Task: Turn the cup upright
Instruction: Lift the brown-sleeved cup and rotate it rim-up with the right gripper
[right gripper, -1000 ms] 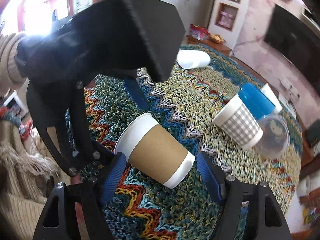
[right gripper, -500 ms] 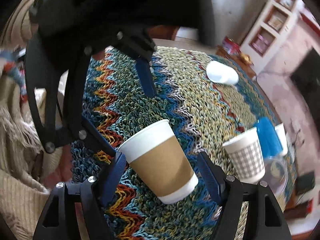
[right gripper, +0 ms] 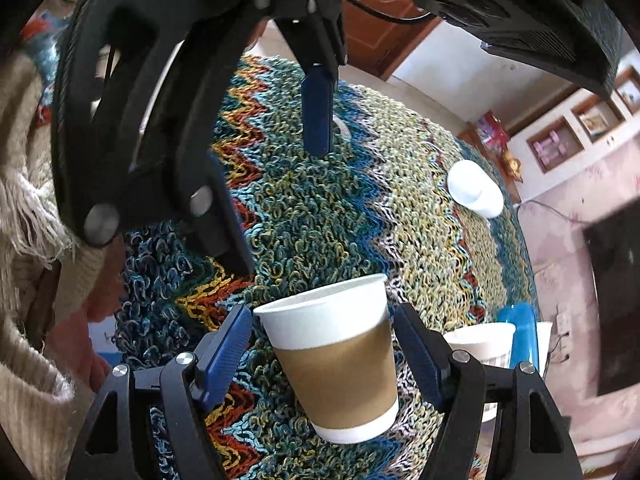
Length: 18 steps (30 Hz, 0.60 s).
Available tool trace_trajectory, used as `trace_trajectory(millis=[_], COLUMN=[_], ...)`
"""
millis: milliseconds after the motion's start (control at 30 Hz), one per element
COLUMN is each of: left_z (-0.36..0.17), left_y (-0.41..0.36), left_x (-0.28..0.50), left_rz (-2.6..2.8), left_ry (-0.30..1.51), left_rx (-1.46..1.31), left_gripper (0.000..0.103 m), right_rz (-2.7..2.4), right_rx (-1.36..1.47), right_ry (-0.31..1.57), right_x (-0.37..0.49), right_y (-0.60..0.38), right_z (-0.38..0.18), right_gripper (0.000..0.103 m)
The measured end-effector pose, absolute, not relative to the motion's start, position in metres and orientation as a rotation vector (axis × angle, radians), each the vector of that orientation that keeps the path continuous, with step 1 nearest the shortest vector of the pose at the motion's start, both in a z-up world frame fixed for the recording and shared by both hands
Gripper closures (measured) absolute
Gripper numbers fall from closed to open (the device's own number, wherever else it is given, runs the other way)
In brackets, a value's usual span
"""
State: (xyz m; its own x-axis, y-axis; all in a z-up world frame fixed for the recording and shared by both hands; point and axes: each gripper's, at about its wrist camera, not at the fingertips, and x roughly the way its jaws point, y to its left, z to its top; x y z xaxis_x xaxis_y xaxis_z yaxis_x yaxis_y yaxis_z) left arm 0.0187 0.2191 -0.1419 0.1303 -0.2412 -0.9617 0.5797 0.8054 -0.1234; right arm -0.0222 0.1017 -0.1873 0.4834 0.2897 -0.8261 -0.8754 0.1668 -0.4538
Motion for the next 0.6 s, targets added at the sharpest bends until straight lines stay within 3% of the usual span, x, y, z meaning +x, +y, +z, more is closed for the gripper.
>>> trace_trajectory(millis=[600], left_z=[-0.140], left_y=[0.279], left_x=[-0.004], left_rz=[-0.532], left_ry=[1.348], left_rx=[0.154], left_gripper=[0.008], right_rz=[0.903], right_rx=[-1.287], right_ry=[0.716], right_x=[-0.010], right_y=[0.132], right_z=[-0.205], right_gripper=[0.030])
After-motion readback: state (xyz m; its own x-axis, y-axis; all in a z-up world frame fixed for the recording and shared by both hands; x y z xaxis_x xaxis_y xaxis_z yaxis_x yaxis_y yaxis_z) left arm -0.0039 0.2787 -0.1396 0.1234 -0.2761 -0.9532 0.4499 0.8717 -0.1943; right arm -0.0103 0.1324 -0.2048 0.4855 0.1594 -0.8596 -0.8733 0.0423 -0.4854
